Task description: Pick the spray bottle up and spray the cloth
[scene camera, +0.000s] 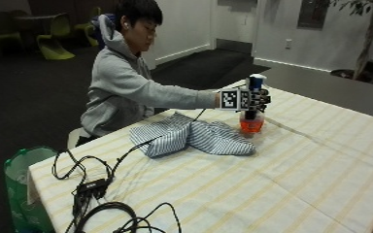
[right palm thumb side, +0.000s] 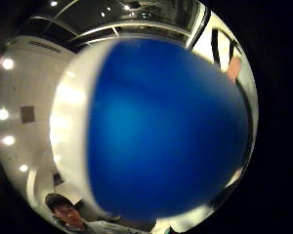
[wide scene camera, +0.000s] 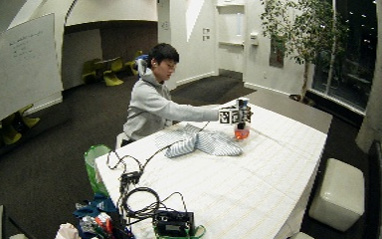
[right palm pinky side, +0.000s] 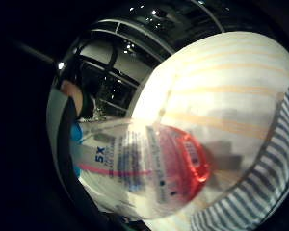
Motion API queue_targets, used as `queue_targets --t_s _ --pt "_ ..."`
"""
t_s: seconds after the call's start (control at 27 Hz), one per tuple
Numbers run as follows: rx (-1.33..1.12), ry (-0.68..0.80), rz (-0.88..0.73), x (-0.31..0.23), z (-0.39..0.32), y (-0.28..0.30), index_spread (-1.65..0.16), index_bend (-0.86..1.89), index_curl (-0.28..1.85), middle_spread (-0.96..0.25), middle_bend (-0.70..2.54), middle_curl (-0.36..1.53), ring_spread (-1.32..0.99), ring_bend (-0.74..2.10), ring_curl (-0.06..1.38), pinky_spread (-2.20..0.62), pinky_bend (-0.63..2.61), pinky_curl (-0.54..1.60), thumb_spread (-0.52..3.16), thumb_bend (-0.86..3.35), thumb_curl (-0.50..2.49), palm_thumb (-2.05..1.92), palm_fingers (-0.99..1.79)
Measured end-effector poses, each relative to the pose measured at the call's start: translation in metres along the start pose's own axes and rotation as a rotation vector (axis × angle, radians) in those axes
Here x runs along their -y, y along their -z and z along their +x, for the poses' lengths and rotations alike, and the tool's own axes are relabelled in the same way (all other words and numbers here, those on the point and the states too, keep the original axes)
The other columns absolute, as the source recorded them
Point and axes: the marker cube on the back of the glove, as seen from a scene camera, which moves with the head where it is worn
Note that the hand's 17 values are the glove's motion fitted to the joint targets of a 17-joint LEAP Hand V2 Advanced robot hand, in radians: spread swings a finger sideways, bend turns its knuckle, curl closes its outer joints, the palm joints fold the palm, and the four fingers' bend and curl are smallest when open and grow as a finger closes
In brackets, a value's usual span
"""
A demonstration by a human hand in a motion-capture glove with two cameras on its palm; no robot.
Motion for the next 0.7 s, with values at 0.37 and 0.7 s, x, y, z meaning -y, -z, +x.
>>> queue_targets --t_s 0.37,0.7 --pt "-0.091 0.006 -0.298 -0.057 -0.002 0.063 -0.25 0.01 0.39 -0.05 0.39 0.43 -0.07 0.39 0.41 0.01 0.43 0.41 0.59 -0.05 0.64 0.84 0.39" --pt "-0.135 0.094 -0.222 -0.095 -0.017 0.106 -0.27 0.09 0.30 -0.04 0.39 0.42 -0.05 0.40 0.37 0.09 0.41 0.37 0.73 -0.03 0.60 0.82 0.40"
